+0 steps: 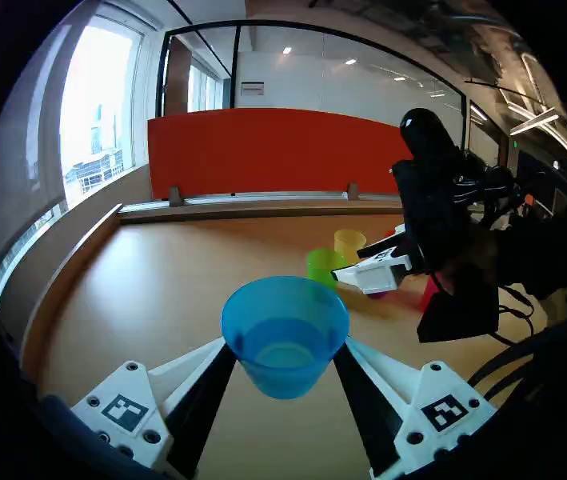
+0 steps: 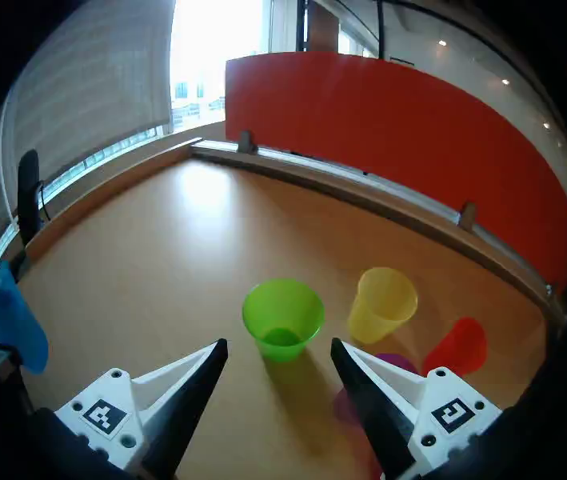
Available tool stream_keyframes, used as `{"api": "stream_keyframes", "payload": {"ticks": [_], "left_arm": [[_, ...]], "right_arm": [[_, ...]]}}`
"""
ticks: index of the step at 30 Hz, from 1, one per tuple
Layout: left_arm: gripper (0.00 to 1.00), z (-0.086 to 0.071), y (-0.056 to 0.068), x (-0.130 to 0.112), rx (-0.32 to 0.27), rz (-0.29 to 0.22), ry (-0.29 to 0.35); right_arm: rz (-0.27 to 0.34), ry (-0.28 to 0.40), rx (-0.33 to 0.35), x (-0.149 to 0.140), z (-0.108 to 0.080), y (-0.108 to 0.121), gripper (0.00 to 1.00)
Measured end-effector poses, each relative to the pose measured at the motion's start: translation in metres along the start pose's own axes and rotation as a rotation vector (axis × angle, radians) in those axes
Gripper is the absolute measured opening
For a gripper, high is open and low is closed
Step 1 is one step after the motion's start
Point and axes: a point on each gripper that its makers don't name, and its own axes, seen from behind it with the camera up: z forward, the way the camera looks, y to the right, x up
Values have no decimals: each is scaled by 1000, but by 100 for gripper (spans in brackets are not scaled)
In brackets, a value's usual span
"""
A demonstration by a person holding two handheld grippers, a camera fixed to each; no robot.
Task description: Pour water
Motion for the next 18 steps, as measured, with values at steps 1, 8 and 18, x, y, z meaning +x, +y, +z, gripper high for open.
{"api": "stream_keyframes", "payload": {"ticks": [1, 8, 18], "left_arm": [[81, 0, -1, 0, 1, -2, 1], [81, 0, -6, -1, 11, -16, 3], [81, 4, -10, -4, 14, -28, 0]], "right_arm": [[1, -7, 2, -1, 2, -1, 100], [7, -51, -1, -9, 16, 0, 100], [4, -82, -5, -12, 31, 4, 100]]}}
